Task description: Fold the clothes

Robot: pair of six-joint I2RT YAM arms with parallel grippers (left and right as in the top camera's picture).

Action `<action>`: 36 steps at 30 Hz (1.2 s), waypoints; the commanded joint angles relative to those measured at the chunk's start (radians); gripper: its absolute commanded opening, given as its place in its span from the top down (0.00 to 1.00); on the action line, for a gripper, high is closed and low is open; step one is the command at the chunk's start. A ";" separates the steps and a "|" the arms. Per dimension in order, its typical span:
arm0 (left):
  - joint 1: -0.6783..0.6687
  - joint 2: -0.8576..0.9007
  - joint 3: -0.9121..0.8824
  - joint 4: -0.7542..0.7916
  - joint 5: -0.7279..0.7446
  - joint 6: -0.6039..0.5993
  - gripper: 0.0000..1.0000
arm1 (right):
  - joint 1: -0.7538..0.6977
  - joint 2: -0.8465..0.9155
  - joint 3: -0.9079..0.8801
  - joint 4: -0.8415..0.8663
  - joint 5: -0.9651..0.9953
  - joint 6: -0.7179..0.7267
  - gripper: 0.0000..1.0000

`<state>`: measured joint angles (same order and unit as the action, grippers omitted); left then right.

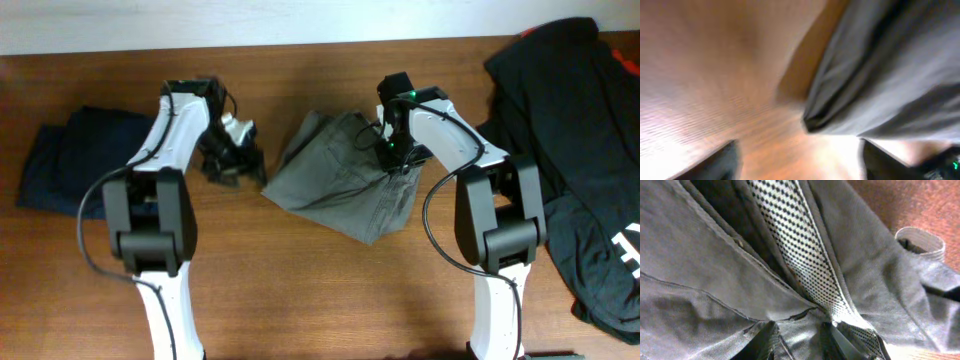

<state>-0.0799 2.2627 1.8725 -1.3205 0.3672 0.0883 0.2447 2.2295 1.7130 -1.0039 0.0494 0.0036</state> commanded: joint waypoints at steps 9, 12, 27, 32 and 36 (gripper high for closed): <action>-0.036 -0.051 0.000 0.296 0.199 0.143 0.01 | 0.030 0.050 0.008 0.040 0.052 0.011 0.66; -0.072 -0.027 0.000 0.328 0.197 0.176 0.01 | 0.030 0.050 0.008 0.040 0.045 0.011 0.66; -0.167 0.125 0.000 0.474 0.150 0.130 0.01 | 0.031 0.050 0.008 0.036 0.030 0.011 0.65; -0.204 0.157 0.000 0.451 0.177 0.130 0.11 | 0.031 0.050 0.008 0.035 0.030 0.011 0.65; -0.237 0.165 0.000 0.431 0.175 0.130 0.62 | 0.031 0.050 0.008 0.029 0.030 0.012 0.65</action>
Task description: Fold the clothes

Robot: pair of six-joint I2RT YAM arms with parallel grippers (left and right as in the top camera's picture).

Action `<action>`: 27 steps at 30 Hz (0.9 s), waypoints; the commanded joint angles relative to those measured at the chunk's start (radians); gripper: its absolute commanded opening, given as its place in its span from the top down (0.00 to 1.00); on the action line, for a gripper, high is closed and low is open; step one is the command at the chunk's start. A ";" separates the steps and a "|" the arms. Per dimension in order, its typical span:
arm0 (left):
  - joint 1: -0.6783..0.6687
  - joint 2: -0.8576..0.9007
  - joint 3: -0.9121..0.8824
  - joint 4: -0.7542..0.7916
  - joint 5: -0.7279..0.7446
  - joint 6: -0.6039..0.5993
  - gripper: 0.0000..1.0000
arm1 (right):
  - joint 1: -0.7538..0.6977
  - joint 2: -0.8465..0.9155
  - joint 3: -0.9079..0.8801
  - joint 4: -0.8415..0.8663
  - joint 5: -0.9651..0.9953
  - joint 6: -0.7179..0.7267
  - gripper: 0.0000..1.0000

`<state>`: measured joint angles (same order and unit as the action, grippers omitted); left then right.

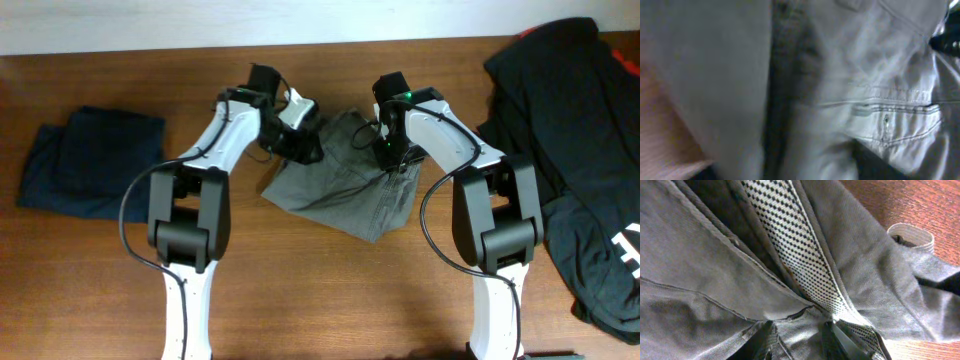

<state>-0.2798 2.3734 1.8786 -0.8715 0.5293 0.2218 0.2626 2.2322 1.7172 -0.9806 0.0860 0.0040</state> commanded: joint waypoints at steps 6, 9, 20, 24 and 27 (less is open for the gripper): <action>-0.036 0.054 0.002 -0.027 -0.013 -0.003 0.99 | 0.013 0.038 0.008 -0.010 -0.006 0.032 0.63; -0.014 0.049 0.049 -0.093 -0.097 -0.004 0.99 | 0.008 0.012 0.040 -0.046 -0.006 0.087 0.63; 0.204 -0.150 0.246 -0.410 -0.393 0.040 1.00 | -0.059 -0.212 0.273 -0.193 -0.003 0.102 0.59; 0.299 -0.207 0.259 -0.496 -0.542 0.080 1.00 | -0.077 -0.279 0.285 -0.236 -0.003 0.101 0.58; 0.403 -0.249 0.259 -0.494 -0.600 0.116 1.00 | -0.089 -0.306 0.285 -0.264 -0.003 0.101 0.59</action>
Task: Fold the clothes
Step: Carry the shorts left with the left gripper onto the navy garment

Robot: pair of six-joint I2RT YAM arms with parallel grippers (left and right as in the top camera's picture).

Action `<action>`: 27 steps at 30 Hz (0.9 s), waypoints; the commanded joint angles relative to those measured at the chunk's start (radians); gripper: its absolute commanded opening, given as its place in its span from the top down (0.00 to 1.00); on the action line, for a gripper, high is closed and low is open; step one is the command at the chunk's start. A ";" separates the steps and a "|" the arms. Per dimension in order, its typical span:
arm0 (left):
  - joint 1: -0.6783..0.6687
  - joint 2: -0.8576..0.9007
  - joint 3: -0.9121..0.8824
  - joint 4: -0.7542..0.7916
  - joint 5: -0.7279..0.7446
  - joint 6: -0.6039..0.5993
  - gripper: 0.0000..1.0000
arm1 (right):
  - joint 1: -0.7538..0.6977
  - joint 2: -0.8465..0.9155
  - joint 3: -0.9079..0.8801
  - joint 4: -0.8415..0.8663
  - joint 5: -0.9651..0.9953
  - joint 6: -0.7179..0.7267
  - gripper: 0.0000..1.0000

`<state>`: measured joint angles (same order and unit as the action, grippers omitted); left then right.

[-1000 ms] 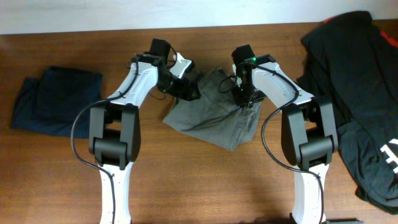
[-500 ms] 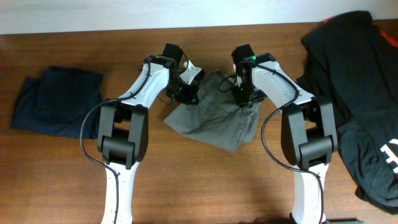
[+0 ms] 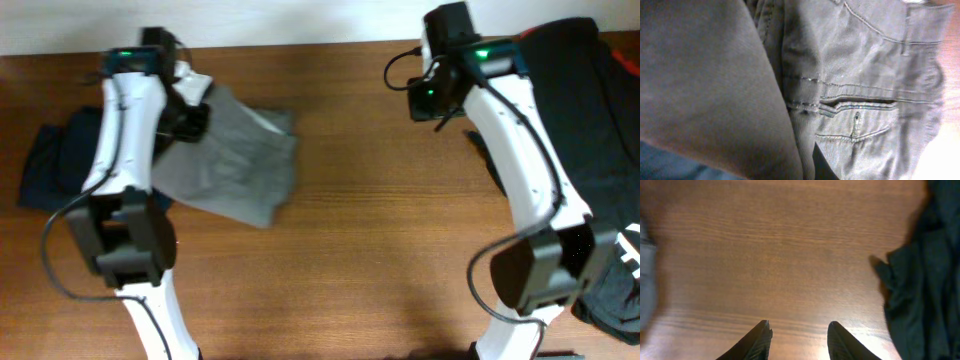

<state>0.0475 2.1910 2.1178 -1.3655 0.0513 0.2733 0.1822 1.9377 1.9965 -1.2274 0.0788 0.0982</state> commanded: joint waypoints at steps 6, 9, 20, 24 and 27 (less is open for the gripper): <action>0.233 -0.081 0.020 0.065 -0.124 0.138 1.00 | -0.014 -0.011 0.005 -0.056 0.004 0.008 0.59; 0.295 -0.080 0.020 0.114 -0.123 0.138 1.00 | -0.014 -0.011 0.005 -0.062 0.004 0.008 0.59; 0.427 -0.078 0.019 0.240 0.090 0.137 1.00 | -0.014 -0.011 0.005 -0.072 0.005 0.008 0.60; 0.431 -0.081 0.021 0.222 0.291 0.174 1.00 | -0.014 -0.011 0.005 -0.078 0.005 0.008 0.60; 0.433 -0.090 0.036 0.223 0.301 0.174 1.00 | -0.014 -0.011 0.005 -0.079 0.005 0.008 0.60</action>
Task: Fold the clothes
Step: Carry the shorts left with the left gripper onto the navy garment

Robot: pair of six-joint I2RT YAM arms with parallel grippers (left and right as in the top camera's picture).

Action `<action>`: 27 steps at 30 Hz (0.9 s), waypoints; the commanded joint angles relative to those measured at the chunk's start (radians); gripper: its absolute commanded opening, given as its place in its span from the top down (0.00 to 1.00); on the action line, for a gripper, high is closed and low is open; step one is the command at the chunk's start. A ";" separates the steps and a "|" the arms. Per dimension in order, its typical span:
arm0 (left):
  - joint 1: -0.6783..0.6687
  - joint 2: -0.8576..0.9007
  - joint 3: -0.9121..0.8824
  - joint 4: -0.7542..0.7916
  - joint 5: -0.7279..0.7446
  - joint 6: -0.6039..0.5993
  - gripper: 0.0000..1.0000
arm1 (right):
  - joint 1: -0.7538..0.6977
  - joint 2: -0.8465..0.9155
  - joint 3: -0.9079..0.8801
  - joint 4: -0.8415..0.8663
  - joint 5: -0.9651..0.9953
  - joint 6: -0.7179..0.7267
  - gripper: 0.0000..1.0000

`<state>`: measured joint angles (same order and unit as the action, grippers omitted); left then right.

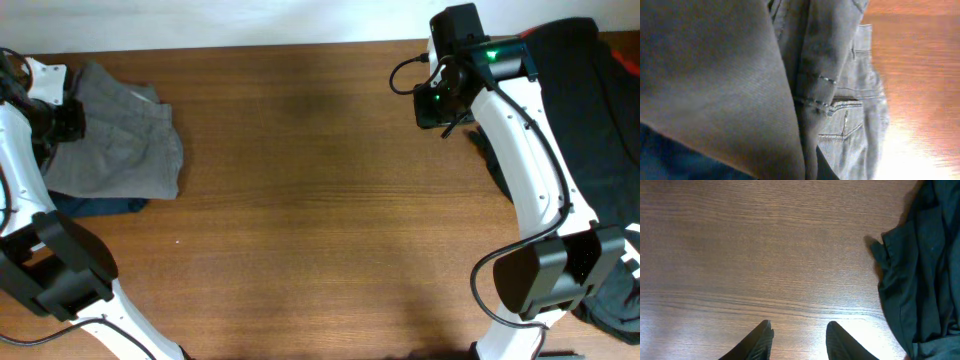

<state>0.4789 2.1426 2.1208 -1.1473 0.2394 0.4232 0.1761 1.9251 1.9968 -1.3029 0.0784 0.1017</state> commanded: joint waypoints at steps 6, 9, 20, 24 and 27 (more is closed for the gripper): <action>0.003 -0.049 0.127 -0.017 0.113 0.024 1.00 | -0.008 0.002 0.004 -0.004 0.005 0.004 0.60; 0.011 -0.048 0.159 -0.014 0.109 0.024 1.00 | -0.008 0.004 0.004 -0.003 0.005 0.004 0.60; 0.062 -0.032 0.159 -0.008 0.026 0.024 1.00 | -0.008 0.013 0.004 -0.003 0.005 0.005 0.60; 0.077 -0.018 0.158 -0.008 0.026 0.024 1.00 | -0.008 0.013 0.004 -0.003 0.005 0.005 0.60; 0.087 -0.008 0.158 0.000 0.026 0.024 0.97 | -0.008 0.013 0.004 -0.003 0.005 0.005 0.60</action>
<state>0.5499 2.1391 2.2536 -1.1625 0.2691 0.4278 0.1761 1.9266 1.9968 -1.3052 0.0784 0.1013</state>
